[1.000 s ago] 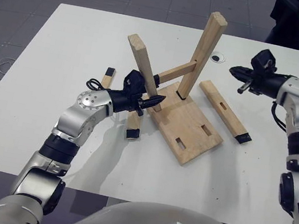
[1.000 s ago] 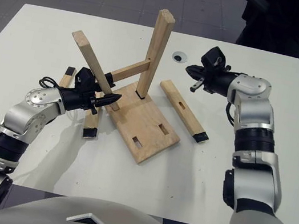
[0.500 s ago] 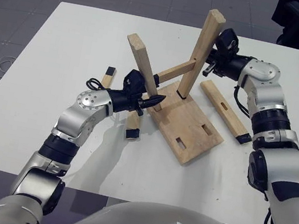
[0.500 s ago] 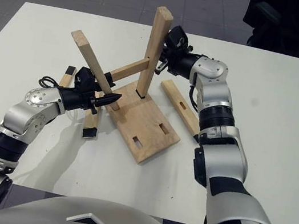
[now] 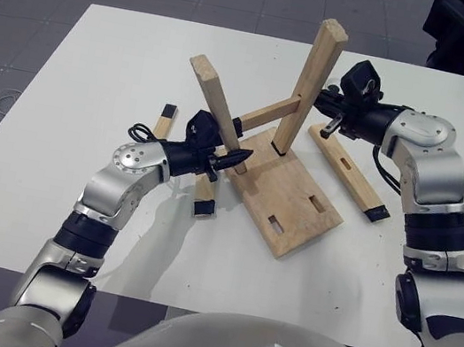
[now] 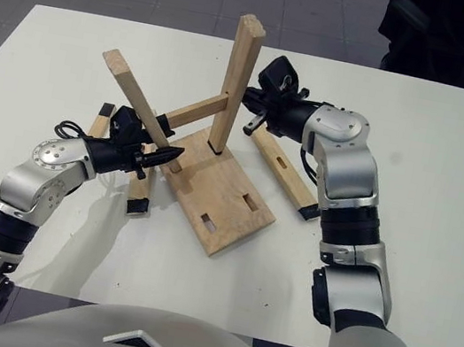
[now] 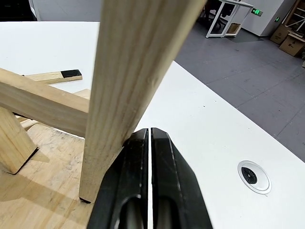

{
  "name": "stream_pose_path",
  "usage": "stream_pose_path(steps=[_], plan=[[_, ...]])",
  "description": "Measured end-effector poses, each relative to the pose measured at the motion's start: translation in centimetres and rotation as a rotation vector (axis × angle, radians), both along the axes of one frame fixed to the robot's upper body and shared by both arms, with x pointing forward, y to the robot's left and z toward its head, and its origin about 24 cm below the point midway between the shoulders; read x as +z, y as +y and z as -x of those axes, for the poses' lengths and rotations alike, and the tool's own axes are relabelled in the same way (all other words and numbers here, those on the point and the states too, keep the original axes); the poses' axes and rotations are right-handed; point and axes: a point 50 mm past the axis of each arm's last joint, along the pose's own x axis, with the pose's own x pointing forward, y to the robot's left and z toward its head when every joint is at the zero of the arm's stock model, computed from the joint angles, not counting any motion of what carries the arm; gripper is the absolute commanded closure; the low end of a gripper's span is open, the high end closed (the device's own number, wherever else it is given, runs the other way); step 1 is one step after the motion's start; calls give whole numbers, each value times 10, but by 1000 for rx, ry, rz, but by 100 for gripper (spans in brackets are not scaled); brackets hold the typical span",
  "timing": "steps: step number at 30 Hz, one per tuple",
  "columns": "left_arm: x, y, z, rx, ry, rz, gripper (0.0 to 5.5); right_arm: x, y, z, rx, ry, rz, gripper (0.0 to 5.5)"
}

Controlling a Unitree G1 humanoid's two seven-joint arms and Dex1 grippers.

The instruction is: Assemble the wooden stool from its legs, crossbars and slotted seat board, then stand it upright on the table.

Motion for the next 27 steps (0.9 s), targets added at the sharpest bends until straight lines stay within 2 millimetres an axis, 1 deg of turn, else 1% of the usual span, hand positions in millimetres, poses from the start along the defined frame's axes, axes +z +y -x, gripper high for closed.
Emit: stream_pose_path(steps=[9,15,18,20,22,24,25,27], plan=[[2,6,1,9,-11,10,345,1,11,12,-92,20,-25,540],[2,11,0,31,-9,5,345,1,16,14,-88,23,-44,540],[0,12,0,41,-3,2,345,-2,15,8,-72,20,-55,540],[0,10,-3,53,2,-6,345,-4,10,-4,-34,29,-70,540],[0,6,-5,48,-3,-11,345,-6,-2,-17,-35,25,-75,540],[1,3,-6,37,-6,-11,345,-6,-31,-32,-123,15,-53,540],[1,3,-6,37,-6,-12,345,-6,-50,-37,-180,12,-43,540],[1,3,-6,40,-6,-13,345,-8,-75,-40,-255,13,-34,540]])
